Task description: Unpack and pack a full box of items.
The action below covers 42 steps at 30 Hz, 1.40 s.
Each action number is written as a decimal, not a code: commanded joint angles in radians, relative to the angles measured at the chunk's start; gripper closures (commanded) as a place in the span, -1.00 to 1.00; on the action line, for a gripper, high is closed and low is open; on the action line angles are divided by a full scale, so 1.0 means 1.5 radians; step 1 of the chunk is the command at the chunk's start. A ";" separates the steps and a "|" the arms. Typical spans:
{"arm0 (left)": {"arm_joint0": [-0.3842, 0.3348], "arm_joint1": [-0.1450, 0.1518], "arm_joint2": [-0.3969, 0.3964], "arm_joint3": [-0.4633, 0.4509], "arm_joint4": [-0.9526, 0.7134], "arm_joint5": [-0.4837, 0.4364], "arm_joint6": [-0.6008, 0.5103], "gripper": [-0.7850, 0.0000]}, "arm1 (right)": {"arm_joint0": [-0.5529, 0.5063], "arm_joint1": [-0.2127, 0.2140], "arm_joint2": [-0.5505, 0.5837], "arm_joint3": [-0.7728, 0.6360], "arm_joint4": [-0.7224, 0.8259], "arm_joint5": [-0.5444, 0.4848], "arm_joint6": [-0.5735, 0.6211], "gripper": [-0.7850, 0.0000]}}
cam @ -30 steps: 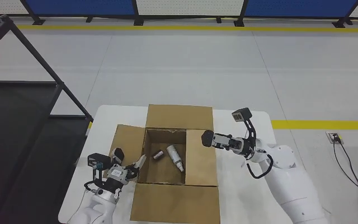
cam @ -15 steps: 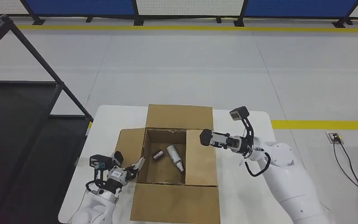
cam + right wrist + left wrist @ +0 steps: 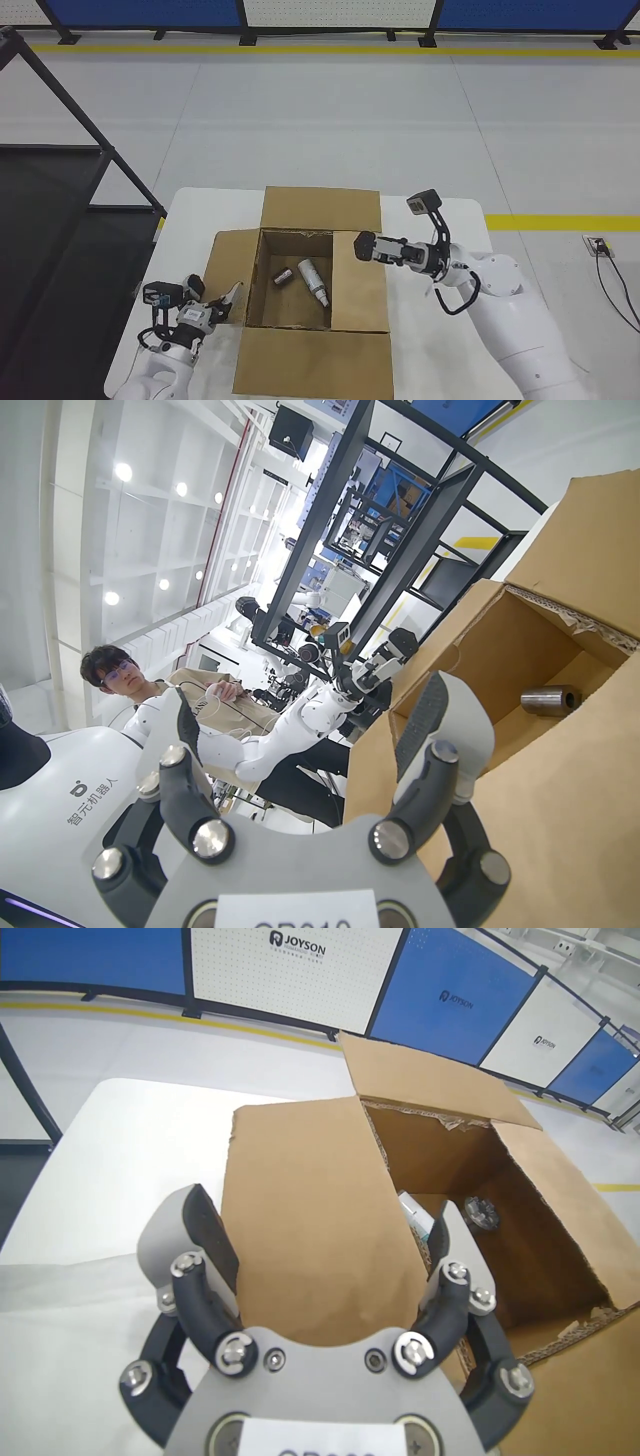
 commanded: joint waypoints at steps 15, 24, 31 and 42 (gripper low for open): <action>-0.009 -0.005 0.086 -0.107 0.023 -0.019 -0.071 -1.00 | -0.062 0.018 0.034 -0.083 -0.039 0.001 -0.022 -1.00; -0.042 -0.010 0.158 -0.142 -0.042 -0.019 -0.223 -1.00 | -0.145 0.037 0.089 -0.164 -0.049 0.002 -0.038 -1.00; -0.087 -0.016 0.196 -0.155 -0.100 0.059 -0.345 -1.00 | -0.184 0.045 0.115 -0.191 -0.041 0.018 -0.045 -1.00; -0.104 -0.019 0.195 -0.126 -0.163 0.069 -0.367 -1.00 | -0.193 0.046 0.115 -0.202 -0.034 0.023 -0.054 -1.00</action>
